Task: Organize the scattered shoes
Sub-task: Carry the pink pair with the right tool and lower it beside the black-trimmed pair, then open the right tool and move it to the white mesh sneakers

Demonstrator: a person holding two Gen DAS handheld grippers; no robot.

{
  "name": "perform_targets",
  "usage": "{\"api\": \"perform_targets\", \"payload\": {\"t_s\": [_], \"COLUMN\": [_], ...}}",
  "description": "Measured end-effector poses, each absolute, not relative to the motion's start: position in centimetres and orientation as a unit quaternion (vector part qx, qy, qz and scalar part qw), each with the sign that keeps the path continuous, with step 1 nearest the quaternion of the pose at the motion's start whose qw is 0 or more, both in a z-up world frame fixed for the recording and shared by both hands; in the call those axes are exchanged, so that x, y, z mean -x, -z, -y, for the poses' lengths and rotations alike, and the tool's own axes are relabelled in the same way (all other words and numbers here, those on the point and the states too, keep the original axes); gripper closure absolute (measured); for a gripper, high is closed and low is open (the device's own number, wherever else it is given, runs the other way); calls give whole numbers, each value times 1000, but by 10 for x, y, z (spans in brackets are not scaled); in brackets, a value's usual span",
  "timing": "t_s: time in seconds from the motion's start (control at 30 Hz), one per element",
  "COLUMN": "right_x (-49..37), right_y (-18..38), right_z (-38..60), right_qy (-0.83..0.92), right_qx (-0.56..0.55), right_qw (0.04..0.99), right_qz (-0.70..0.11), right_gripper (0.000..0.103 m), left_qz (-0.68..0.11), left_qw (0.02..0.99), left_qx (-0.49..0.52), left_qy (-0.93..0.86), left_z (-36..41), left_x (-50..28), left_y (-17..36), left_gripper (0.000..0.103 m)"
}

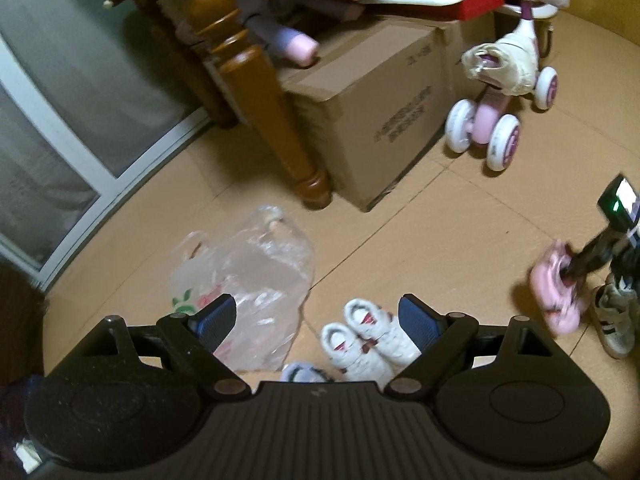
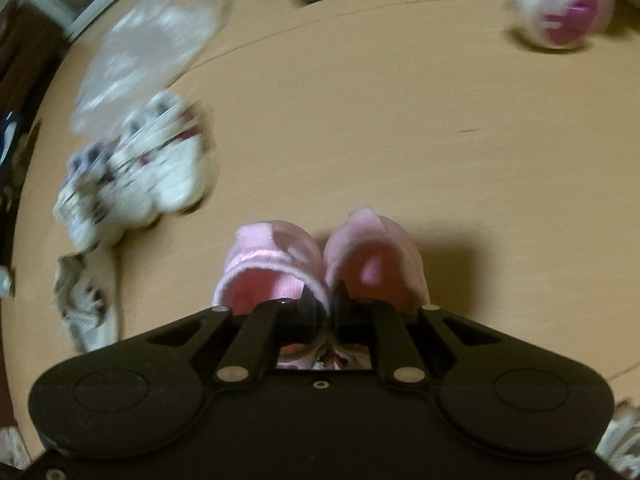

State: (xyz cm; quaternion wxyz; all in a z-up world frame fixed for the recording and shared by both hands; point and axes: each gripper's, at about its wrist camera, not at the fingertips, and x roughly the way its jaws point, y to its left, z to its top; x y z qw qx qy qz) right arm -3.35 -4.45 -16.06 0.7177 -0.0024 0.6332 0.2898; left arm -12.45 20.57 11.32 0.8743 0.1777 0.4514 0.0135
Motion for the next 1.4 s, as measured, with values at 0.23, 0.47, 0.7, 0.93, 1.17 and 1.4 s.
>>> {"api": "perform_targets", "payload": {"t_s": [0.23, 0.47, 0.7, 0.93, 1.17, 1.4], "right_x": [63, 75, 82, 84, 79, 70], "right_y": [170, 185, 198, 211, 222, 211], "right_z": [-53, -113, -140, -164, -173, -163], "right_qy": [-335, -336, -330, -315, -291, -306], "right_qx": [40, 71, 89, 97, 97, 73], "right_qw": [687, 668, 660, 655, 660, 655], "right_qz": [-644, -660, -669, -680, -686, -687], "right_gripper": [95, 95, 95, 95, 90, 65], "left_qz": [-448, -444, -442, -444, -448, -454], "left_qw": [878, 881, 883, 882, 880, 877], "left_qx": [-166, -158, -156, -154, -153, -154], "left_qy": [-25, -30, -28, -28, -30, -30], "left_z": [-231, -246, -252, -258, -264, -267], "left_x": [141, 151, 157, 159, 161, 159], "left_y": [-117, -120, -121, -119, -118, -113], "left_gripper": [14, 14, 14, 14, 14, 14]}}
